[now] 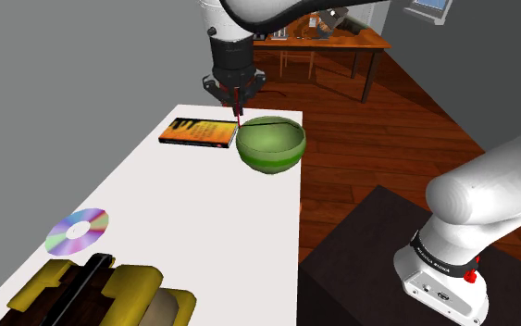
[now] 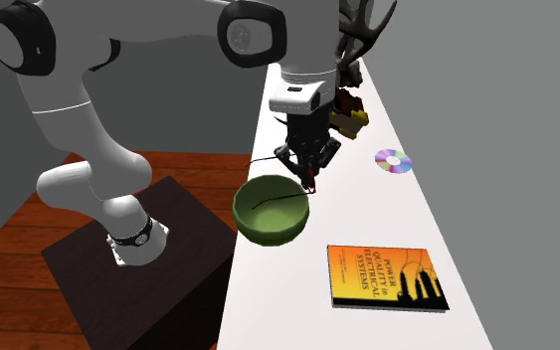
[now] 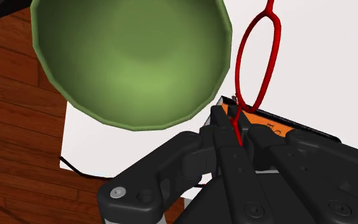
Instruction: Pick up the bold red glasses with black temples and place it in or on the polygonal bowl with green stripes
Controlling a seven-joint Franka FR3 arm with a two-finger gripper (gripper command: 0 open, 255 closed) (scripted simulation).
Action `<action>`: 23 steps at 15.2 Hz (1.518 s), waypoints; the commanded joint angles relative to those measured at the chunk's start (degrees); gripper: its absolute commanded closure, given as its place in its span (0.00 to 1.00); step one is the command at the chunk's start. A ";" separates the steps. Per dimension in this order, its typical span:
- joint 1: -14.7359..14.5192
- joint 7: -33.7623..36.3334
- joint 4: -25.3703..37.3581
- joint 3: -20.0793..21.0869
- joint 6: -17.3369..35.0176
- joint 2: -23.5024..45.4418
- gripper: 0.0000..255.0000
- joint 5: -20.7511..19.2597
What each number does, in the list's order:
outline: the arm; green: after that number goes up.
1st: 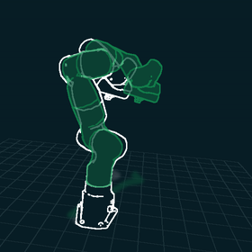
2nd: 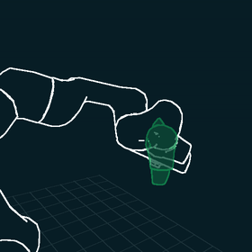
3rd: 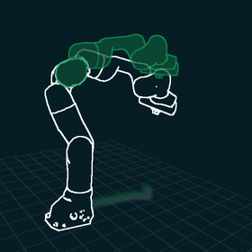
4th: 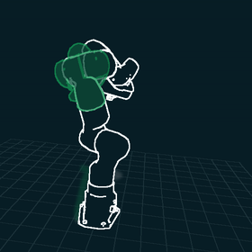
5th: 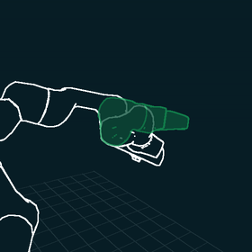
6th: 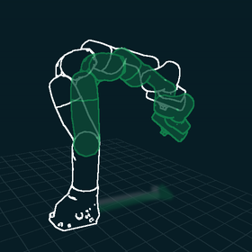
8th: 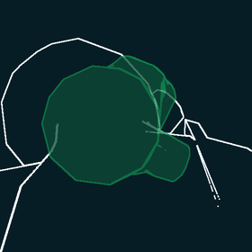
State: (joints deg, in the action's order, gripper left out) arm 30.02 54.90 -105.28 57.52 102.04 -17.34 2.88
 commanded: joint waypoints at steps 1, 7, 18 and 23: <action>-0.28 -0.25 -2.05 -0.30 1.79 -0.46 1.00 0.40; -0.57 0.21 -6.76 0.24 6.31 -0.73 1.00 0.72; -0.63 0.41 -7.66 0.44 7.23 -0.70 0.00 0.72; -0.80 0.16 -5.95 -0.01 5.26 -1.06 0.00 0.95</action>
State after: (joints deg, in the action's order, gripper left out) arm 29.36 55.15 -112.04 57.73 108.33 -18.15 3.65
